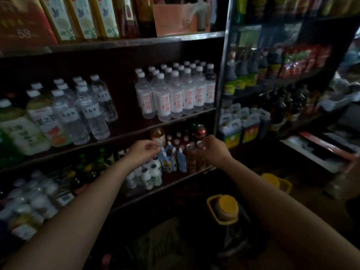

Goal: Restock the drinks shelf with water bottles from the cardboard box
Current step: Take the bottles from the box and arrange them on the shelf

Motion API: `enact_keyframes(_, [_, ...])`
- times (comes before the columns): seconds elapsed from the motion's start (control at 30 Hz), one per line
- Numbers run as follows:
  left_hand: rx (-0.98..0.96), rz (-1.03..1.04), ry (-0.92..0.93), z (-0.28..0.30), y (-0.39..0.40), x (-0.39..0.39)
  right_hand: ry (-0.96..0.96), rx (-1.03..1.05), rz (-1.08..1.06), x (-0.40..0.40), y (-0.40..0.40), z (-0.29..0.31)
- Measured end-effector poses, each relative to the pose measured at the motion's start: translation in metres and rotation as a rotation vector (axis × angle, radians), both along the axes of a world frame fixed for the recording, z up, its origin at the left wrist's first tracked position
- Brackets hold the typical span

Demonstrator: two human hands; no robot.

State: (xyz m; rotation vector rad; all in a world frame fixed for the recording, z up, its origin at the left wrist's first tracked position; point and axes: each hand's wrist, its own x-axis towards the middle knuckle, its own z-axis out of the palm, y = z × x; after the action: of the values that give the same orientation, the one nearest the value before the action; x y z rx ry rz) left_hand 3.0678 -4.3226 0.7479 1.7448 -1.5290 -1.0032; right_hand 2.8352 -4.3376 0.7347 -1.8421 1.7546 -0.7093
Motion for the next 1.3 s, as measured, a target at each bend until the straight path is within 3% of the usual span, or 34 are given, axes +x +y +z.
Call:
enact_keyframes(0.43, [0.012,-0.291,-0.055,-0.028,0.109,-0.158,-0.005,0.151,-0.085,-0.136,0.145,-0.040])
enact_keyframes(0.57, [0.038,-0.273,-0.025,-0.059,0.144,-0.214,0.004,0.183,-0.122,-0.190,0.182,-0.075])
enact_keyframes(0.83, [0.234,-0.222,0.040,-0.178,0.246,-0.306,0.046,0.364,-0.073,-0.293,0.284,-0.165])
enact_keyframes(1.03, [0.327,-0.253,-0.012,-0.269,0.299,-0.349,0.102,0.463,-0.055,-0.334,0.349,-0.224])
enact_keyframes(1.3, [0.452,-0.251,0.089,-0.437,0.323,-0.386,-0.031,0.540,-0.285,-0.379,0.361,-0.397])
